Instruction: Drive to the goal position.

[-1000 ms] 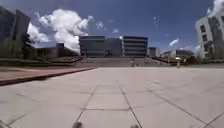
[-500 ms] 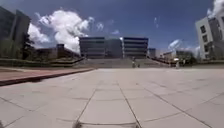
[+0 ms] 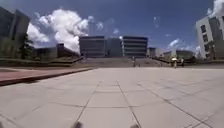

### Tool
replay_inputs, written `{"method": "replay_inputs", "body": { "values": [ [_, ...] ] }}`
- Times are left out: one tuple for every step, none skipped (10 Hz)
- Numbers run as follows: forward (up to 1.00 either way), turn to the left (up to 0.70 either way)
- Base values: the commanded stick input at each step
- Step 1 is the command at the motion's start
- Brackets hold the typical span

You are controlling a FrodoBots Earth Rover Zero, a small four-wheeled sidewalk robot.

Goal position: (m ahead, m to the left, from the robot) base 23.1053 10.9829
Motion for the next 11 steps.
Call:
{"method": "replay_inputs", "body": {
  "values": [
    [0.7,0.02],
    [0.7,0.02],
    [0.7,0.02],
    [0.7,0.01],
    [0.7,0.01],
    [0.7,0.01],
    [0.7,0.0],
    [0.7,0.01],
    [0.7,0.01],
    [0.7,0.0],
    [0.7,0.01]
  ]
}}
